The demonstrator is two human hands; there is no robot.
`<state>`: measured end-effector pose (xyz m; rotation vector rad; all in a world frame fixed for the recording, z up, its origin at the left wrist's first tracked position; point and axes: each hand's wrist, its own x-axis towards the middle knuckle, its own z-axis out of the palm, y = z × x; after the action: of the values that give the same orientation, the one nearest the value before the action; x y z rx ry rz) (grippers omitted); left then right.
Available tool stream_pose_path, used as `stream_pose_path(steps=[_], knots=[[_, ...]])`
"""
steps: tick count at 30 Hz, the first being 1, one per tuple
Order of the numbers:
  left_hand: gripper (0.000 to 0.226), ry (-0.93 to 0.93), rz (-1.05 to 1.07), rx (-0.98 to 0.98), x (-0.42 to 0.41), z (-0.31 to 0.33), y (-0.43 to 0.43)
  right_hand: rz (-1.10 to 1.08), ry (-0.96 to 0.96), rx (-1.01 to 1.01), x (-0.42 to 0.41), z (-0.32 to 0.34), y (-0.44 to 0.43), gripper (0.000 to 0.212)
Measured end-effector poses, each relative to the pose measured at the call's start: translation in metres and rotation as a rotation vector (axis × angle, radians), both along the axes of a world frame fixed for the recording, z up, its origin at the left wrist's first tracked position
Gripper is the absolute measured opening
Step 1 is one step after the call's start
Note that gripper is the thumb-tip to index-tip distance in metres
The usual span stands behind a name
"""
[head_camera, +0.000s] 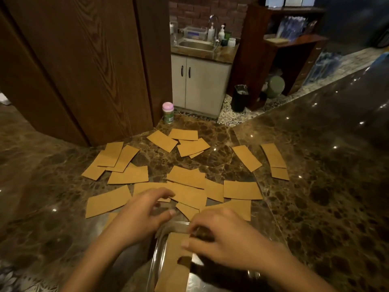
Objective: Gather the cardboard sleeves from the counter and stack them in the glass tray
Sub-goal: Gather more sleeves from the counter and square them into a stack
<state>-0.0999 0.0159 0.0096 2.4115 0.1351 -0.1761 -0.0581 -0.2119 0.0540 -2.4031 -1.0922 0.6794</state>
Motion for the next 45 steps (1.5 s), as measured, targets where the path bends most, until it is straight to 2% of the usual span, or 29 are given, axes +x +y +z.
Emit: stream_pose_path(steps=[2, 3, 6, 9, 12, 16, 18, 22, 25, 29, 32, 34, 37, 42, 43, 45], knots=[[0.068, -0.008, -0.109, 0.101, 0.036, 0.001, -0.005, -0.123, 0.001, 0.081, 0.028, 0.001, -0.009, 0.039], [0.083, 0.012, -0.176, 0.152, 0.055, 0.001, -0.01, -0.176, -0.01, 0.091, 0.044, -0.001, -0.013, 0.044], [0.13, 0.2, -0.342, 0.389, 0.106, -0.008, -0.018, -0.201, -0.1, -0.048, 0.093, -0.023, -0.018, 0.087], [0.153, 0.339, -0.456, 0.64, 0.143, -0.023, -0.022, -0.226, -0.041, -0.218, 0.126, -0.052, -0.015, 0.12], [0.152, 0.408, -0.447, 0.601, 0.164, -0.032, -0.025, -0.262, 0.01, -0.249, 0.144, -0.074, -0.003, 0.13], [0.135, 0.34, -0.392, 0.506, 0.175, -0.034, -0.031, -0.311, 0.001, -0.251, 0.155, -0.086, 0.021, 0.136], [0.125, 0.316, -0.353, 0.488, 0.178, -0.037, -0.03, -0.322, -0.024, -0.263, 0.159, -0.09, 0.03, 0.13], [0.117, 0.285, -0.293, 0.479, 0.18, -0.042, -0.022, -0.428, 0.132, -0.142, 0.168, -0.099, 0.034, 0.102], [0.097, 0.218, -0.243, 0.362, 0.181, -0.037, -0.019, -0.481, 0.208, 0.041, 0.17, -0.103, 0.03, 0.07], [0.07, 0.1, -0.156, 0.184, 0.178, -0.032, -0.016, -0.509, 0.258, 0.2, 0.171, -0.102, 0.024, 0.04], [0.068, 0.01, -0.024, -0.004, 0.172, -0.027, -0.012, -0.589, 0.279, 0.348, 0.169, -0.092, 0.018, 0.02], [0.071, -0.044, 0.106, -0.19, 0.168, -0.019, -0.01, -0.646, 0.296, 0.484, 0.169, -0.081, 0.015, 0.017], [0.064, -0.079, 0.297, -0.505, 0.164, -0.005, -0.012, -0.675, 0.329, 0.648, 0.166, -0.061, 0.013, 0.021], [0.049, -0.103, 0.511, -0.904, 0.157, 0.015, -0.028, -0.54, 0.363, 0.67, 0.151, -0.031, 0.014, 0.024], [0.054, -0.071, 0.517, -0.966, 0.155, 0.018, -0.033, -0.565, 0.337, 0.677, 0.149, -0.029, 0.016, 0.019], [0.094, -0.016, 0.497, -1.009, 0.15, 0.018, -0.043, -0.627, 0.289, 0.711, 0.146, -0.031, 0.02, 0.011]])
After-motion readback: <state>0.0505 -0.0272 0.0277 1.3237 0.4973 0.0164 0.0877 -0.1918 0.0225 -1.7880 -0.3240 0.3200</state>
